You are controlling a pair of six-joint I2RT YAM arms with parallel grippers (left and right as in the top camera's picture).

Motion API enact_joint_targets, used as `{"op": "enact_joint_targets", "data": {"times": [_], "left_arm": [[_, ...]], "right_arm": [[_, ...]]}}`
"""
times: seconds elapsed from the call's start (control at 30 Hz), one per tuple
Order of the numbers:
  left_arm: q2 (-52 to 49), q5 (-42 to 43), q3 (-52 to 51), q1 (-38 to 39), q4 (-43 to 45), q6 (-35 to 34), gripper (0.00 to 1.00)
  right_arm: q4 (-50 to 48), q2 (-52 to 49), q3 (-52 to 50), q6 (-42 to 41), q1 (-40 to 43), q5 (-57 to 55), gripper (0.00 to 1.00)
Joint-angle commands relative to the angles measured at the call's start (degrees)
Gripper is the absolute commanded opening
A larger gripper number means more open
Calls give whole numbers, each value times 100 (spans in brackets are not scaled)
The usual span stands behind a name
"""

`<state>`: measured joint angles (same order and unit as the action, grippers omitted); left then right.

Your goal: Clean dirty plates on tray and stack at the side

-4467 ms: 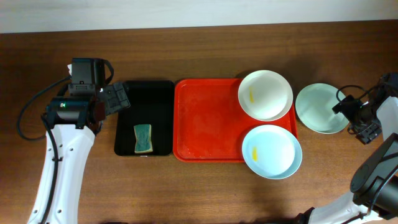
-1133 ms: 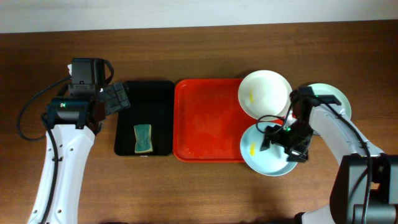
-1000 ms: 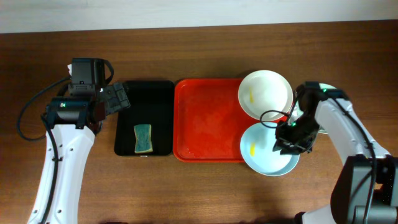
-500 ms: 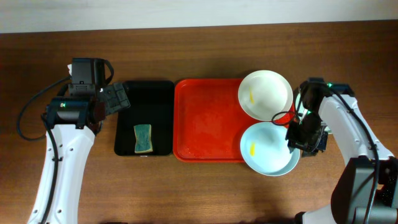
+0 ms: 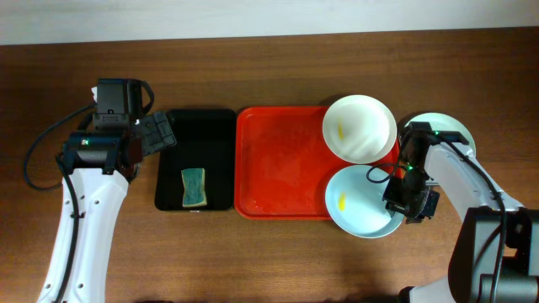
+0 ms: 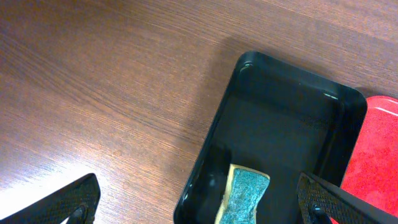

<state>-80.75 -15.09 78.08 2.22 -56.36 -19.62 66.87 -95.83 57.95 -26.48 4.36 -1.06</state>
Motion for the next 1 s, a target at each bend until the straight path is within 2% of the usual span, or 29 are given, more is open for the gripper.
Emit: {"op": "enact_joint_targets", "data": {"times": [0.0,0.03,0.17,0.23,0.4,0.67,0.77,0.93,0.97], "left_arm": [[-11,-79,-15,-15,4,-94,99],[-11,-79,-15,-15,4,-94,99],[-11,-79,-15,-15,4,-94,99],[-11,-79,-15,-15,4,-94,99],[-11,-79,-15,-15,4,-94,99],[-11,-79,-15,-15,4,-94,99],[-11,-79,-15,-15,4,-94,99],[-11,-79,-15,-15,4,-94,99],[-11,-79,-15,-15,4,-94,99]], "right_arm": [[-26,-9,-96,-105,17,72,8],[-24,-9,-96,-105,17,199,4],[15,-9,-96,-4,13,1228,4],[-22,-9,-96,339,-48,1943,4],[-531,-9,-96,234,-496,2494,4],[-1661,-11,-96,-866,-1307,2498,4],[-2120,-11,-96,-901,-1620,2264,4],[-2332,-11,-96,-898,-1941,1530,4],[-2376,-11,-96,-896,-1978,1532,8]]}}
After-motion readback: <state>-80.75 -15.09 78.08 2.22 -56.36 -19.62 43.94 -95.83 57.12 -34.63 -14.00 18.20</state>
